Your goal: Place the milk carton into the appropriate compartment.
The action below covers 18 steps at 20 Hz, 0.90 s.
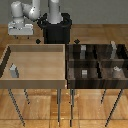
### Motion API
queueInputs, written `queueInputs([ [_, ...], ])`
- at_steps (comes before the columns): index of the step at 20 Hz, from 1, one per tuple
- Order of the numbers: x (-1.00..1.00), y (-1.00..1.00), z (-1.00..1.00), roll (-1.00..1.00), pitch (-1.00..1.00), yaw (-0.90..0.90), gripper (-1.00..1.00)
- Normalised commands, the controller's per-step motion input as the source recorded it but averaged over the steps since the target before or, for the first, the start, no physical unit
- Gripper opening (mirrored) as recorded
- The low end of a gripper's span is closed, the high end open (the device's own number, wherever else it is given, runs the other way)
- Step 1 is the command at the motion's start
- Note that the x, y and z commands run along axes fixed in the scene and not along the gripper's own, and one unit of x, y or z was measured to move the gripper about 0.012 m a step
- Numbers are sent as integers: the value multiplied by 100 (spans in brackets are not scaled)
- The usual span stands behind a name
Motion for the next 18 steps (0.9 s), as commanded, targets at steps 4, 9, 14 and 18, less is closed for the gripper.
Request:
queueInputs([
  [4, 100, 0, 0, 0, 0, 0, 100],
  [9, 100, 0, 0, 0, 0, 0, 100],
  [14, 20, -3, 0, 0, 0, 0, 100],
  [18, 0, -25, 0, 0, 0, 0, 100],
])
